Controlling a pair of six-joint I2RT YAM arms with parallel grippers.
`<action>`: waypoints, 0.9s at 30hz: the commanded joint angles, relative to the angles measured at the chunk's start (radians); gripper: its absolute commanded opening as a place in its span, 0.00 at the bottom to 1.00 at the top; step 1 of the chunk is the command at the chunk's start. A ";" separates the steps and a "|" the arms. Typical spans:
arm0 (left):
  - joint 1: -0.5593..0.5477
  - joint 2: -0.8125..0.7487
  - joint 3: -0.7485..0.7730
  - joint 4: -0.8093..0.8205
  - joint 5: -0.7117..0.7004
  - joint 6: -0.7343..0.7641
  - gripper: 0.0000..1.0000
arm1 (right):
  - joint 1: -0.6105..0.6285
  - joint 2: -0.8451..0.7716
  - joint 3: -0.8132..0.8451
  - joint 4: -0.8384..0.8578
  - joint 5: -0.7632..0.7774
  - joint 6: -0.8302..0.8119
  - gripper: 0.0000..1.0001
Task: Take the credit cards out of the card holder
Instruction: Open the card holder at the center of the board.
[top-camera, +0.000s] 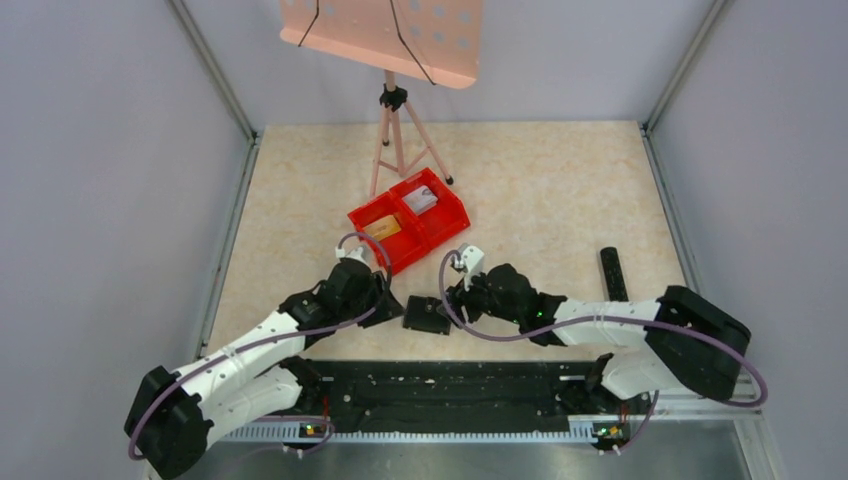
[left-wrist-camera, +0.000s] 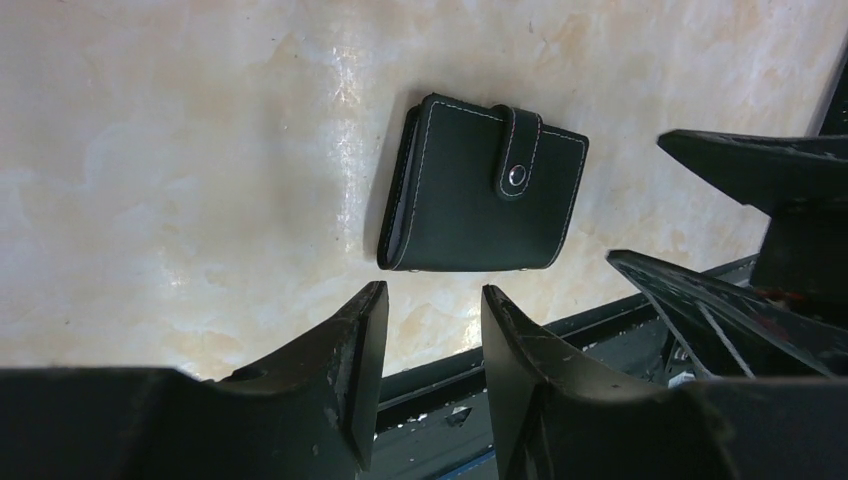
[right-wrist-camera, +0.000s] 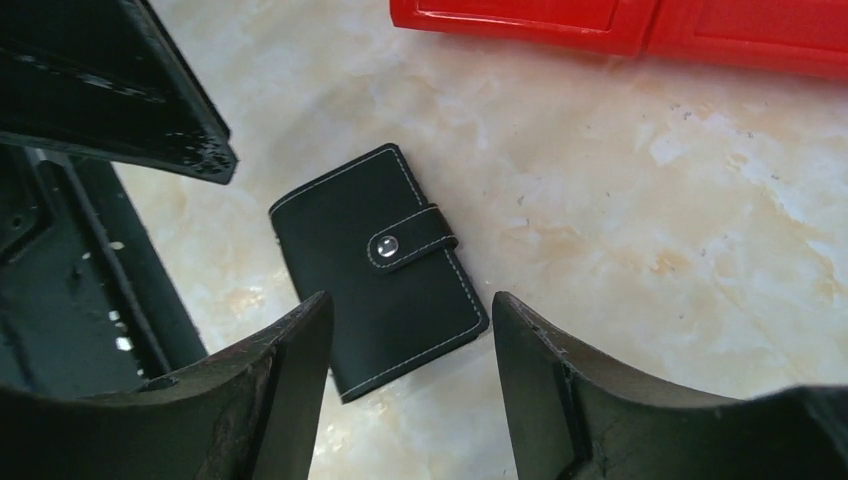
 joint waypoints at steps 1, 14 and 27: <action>0.001 -0.048 0.002 0.023 -0.035 -0.024 0.45 | 0.033 0.098 0.076 0.144 0.042 -0.096 0.61; 0.001 -0.054 -0.067 0.067 -0.003 -0.056 0.44 | 0.122 0.302 0.168 0.156 0.146 -0.193 0.62; 0.001 -0.001 -0.062 0.074 0.014 -0.055 0.43 | 0.156 0.359 0.189 0.073 0.251 -0.173 0.39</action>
